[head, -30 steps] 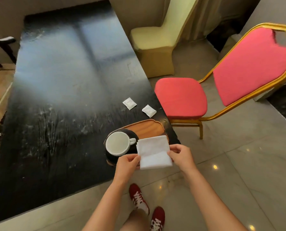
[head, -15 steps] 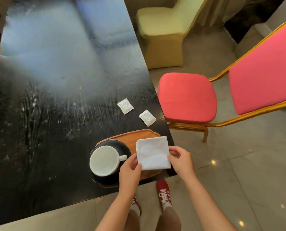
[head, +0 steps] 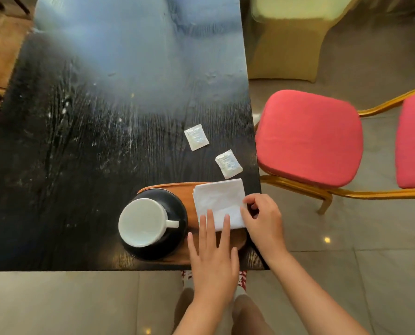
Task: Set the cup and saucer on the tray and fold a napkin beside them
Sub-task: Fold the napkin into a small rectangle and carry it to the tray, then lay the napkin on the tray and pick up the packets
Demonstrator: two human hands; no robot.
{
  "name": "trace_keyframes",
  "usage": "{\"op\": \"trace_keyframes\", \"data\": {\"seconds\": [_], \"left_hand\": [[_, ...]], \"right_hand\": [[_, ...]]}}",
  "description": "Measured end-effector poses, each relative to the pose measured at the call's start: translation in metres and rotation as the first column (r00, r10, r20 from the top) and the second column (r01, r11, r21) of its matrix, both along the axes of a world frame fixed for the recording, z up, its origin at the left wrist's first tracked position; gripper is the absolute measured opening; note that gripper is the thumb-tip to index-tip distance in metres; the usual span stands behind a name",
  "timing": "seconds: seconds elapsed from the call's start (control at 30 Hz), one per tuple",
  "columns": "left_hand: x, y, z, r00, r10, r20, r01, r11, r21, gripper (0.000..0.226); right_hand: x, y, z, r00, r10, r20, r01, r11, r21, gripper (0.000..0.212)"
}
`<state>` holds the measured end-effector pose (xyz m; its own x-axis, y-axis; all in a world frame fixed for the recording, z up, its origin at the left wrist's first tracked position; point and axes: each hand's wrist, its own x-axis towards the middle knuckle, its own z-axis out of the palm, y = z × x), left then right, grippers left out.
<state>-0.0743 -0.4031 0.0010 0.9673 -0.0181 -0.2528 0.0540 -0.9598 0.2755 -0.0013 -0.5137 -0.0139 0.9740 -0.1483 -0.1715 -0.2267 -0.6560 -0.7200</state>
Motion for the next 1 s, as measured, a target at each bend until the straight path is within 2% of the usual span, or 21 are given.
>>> {"op": "trace_keyframes", "data": {"seconds": [0.1, 0.17, 0.23, 0.43, 0.8, 0.9, 1.0], "left_hand": [[-0.003, 0.007, -0.008, 0.996, -0.071, -0.049, 0.075, 0.993, 0.091, 0.063], [-0.003, 0.014, -0.011, 0.992, -0.092, -0.083, 0.102, 0.986, 0.134, 0.064], [-0.002, 0.02, -0.013, 0.99, -0.108, -0.086, 0.12, 0.98, 0.159, 0.065], [-0.002, 0.042, -0.016, 0.985, -0.16, -0.067, 0.172, 0.96, 0.221, 0.067], [-0.005, 0.048, -0.019, 0.981, -0.183, -0.06, 0.192, 0.948, 0.255, 0.068], [-0.001, 0.045, -0.007, 0.981, -0.193, -0.004, 0.189, 0.957, 0.222, 0.065], [0.021, 0.045, 0.021, 0.977, -0.178, 0.119, 0.166, 0.981, 0.104, 0.053]], "right_hand": [[-0.004, -0.01, -0.008, 0.935, 0.325, 0.143, -0.281, 0.923, -0.264, 0.042], [-0.005, -0.012, -0.012, 0.861, 0.492, 0.132, -0.408, 0.821, -0.399, 0.044], [-0.007, -0.012, -0.016, 0.832, 0.548, 0.086, -0.458, 0.766, -0.45, 0.046], [-0.011, -0.001, -0.016, 0.815, 0.58, -0.004, -0.517, 0.724, -0.456, 0.054], [-0.013, 0.006, -0.012, 0.82, 0.572, -0.009, -0.514, 0.73, -0.451, 0.053], [-0.01, 0.006, -0.008, 0.836, 0.543, 0.081, -0.475, 0.789, -0.389, 0.041], [0.011, 0.004, 0.004, 0.899, 0.365, 0.24, -0.311, 0.921, -0.234, 0.034]]}}
